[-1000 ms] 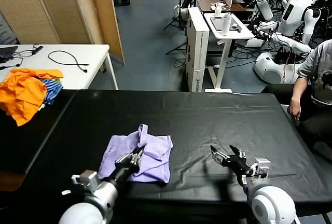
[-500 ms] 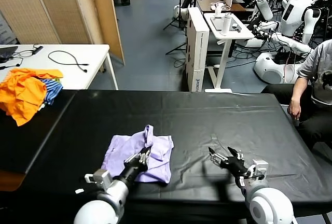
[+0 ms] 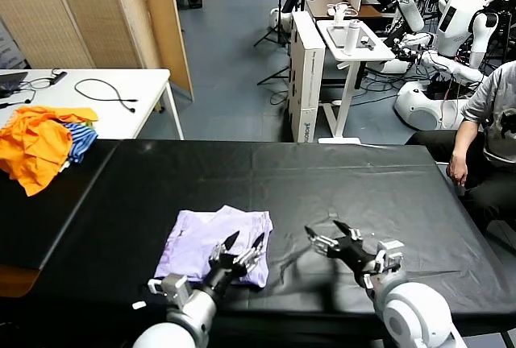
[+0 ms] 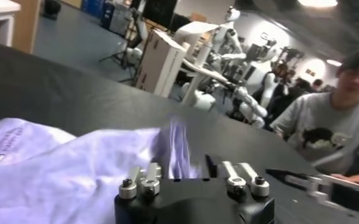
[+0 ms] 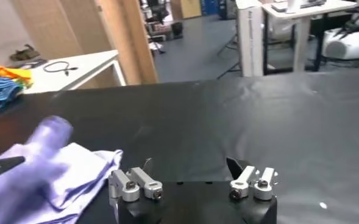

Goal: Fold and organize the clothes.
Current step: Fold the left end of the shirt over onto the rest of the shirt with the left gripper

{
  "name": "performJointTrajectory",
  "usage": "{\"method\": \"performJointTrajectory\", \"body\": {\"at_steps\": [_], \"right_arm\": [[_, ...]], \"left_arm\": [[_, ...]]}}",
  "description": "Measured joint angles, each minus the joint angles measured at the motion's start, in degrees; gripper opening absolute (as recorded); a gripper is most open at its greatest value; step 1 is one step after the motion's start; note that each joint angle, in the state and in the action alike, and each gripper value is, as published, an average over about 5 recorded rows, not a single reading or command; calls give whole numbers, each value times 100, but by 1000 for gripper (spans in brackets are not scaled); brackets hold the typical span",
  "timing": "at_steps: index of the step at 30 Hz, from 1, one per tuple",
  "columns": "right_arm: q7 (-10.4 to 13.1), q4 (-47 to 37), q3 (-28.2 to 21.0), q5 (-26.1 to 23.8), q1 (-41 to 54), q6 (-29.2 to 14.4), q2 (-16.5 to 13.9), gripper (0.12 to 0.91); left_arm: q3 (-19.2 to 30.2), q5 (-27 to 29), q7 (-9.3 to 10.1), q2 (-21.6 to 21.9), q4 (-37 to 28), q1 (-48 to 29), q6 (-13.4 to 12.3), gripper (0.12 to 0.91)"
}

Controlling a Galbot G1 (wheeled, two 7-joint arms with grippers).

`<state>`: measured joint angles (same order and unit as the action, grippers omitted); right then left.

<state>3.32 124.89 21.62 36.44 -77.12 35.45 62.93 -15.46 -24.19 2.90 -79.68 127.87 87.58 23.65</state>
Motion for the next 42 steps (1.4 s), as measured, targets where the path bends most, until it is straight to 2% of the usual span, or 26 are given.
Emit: {"method": "performJointTrajectory", "body": {"at_steps": [2, 10, 19, 22, 27, 30, 32, 39, 42], "right_arm": [[39, -7, -216, 36, 88, -1, -10, 907], [190, -309, -1113, 103, 508, -9, 160, 901], [162, -761, -1707, -239, 778, -68, 481, 746], [153, -838, -1768, -307, 797, -112, 517, 619], [149, -877, -1764, -331, 790, -137, 531, 304], [155, -836, -1701, -331, 731, -110, 530, 171], [160, -791, -1642, -329, 673, -60, 516, 146], [233, -663, -1457, -251, 437, 21, 493, 142], [269, -569, -1352, -149, 339, 20, 491, 189]], "left_arm": [[-110, 20, 12, 54, 17, -29, -56, 900], [-744, 54, 90, 484, -37, -70, -202, 907], [-869, 394, 60, 538, -109, 55, -243, 907], [-892, 412, 62, 552, -110, 75, -249, 907], [-908, 443, 79, 558, -137, 92, -257, 907], [-919, 463, 91, 552, -164, 90, -270, 907], [-933, 482, 96, 550, -187, 89, -290, 907], [-1017, 548, 117, 534, -290, 55, -414, 907], [-1076, 611, 118, 514, -349, 63, -580, 907]]}}
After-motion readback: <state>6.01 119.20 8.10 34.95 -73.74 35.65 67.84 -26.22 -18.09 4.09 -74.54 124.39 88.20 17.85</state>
